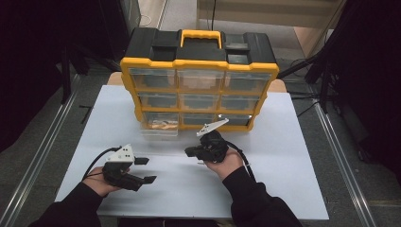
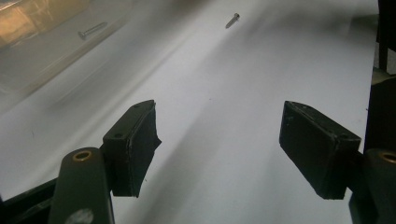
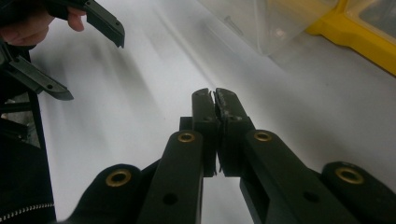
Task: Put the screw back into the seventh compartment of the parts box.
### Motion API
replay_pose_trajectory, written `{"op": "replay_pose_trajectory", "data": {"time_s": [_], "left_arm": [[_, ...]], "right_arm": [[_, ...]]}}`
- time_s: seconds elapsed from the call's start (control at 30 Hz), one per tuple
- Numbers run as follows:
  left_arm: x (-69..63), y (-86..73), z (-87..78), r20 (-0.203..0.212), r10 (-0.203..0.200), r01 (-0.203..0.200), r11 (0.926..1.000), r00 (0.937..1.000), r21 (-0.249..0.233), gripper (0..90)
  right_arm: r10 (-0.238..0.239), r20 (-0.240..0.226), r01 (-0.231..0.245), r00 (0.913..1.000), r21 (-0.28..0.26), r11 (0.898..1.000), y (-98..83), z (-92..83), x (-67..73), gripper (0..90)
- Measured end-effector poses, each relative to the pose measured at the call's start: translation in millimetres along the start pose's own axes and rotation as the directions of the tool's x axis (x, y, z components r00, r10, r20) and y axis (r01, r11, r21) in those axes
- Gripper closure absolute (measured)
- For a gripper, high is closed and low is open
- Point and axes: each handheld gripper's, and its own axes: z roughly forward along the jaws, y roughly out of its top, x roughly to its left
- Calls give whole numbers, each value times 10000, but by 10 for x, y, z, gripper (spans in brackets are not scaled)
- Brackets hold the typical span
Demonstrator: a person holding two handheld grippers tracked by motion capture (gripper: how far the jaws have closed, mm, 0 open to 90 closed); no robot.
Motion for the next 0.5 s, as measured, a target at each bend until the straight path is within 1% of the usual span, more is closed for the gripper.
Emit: {"op": "replay_pose_trajectory", "data": {"time_s": [0.03,0.2,0.5], "left_arm": [[-1,-3,6,18,-3,3,10000,10000,-82,276],[-13,6,13,108,64,-63,9999,9999,-120,277],[-10,2,8,64,41,-40,10000,10000,-67,277]], "right_arm": [[37,14,-37,10000,0,10000,9,3,8,891],[38,-17,-38,10000,-104,9999,63,-7,19,890],[94,-56,-95,9999,-130,9999,128,12,43,891]]}}
